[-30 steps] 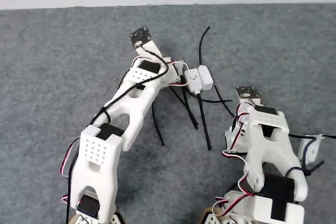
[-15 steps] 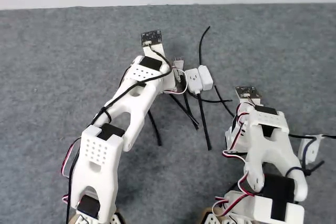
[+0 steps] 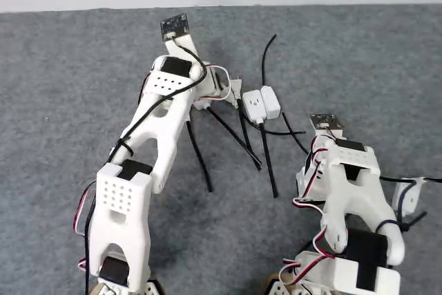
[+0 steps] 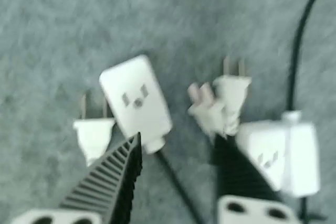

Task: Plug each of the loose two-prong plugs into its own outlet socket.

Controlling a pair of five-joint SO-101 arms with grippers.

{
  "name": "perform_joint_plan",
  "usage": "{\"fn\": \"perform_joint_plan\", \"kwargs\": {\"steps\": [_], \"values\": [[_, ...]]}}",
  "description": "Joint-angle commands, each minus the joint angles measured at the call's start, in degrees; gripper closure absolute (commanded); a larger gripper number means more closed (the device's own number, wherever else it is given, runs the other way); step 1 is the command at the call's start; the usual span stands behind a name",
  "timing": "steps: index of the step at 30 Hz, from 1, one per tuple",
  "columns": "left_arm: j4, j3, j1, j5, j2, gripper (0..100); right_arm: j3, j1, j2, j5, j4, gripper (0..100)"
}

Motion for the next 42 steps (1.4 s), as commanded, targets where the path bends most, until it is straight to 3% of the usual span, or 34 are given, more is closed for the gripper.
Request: {"fn": "perform_joint_plan", "kwargs": {"steps": [1,11,15,26,30,35,42], "values": [[-7.0,1.6,-0.4,3.0,-0.8,66,0.2,-0.7,-2.2,1.0,-0.2,99.0],[-7.9,0.9,0.1,3.5,4.1,67,0.2,-0.7,-2.2,1.1,0.4,99.0],[-2.7,-6.4,-0.5,7.6,10.0,67,0.2,-0.7,-2.2,1.1,0.4,99.0],[18.7,-32.5,-2.5,9.7,24.0,67,0.2,-0.7,-2.2,2.2,0.5,99.0],[20.7,-39.2,-5.5,13.5,27.6,67,0.2,-0.7,-2.2,2.2,0.5,99.0],[23.5,-45.4,-4.1,8.3,31.6,67,0.2,-0.7,-2.2,2.2,0.5,99.0],[28.1,-54.6,-3.8,7.9,36.2,68,0.2,-0.7,-2.2,2.2,0.4,99.0]]}}
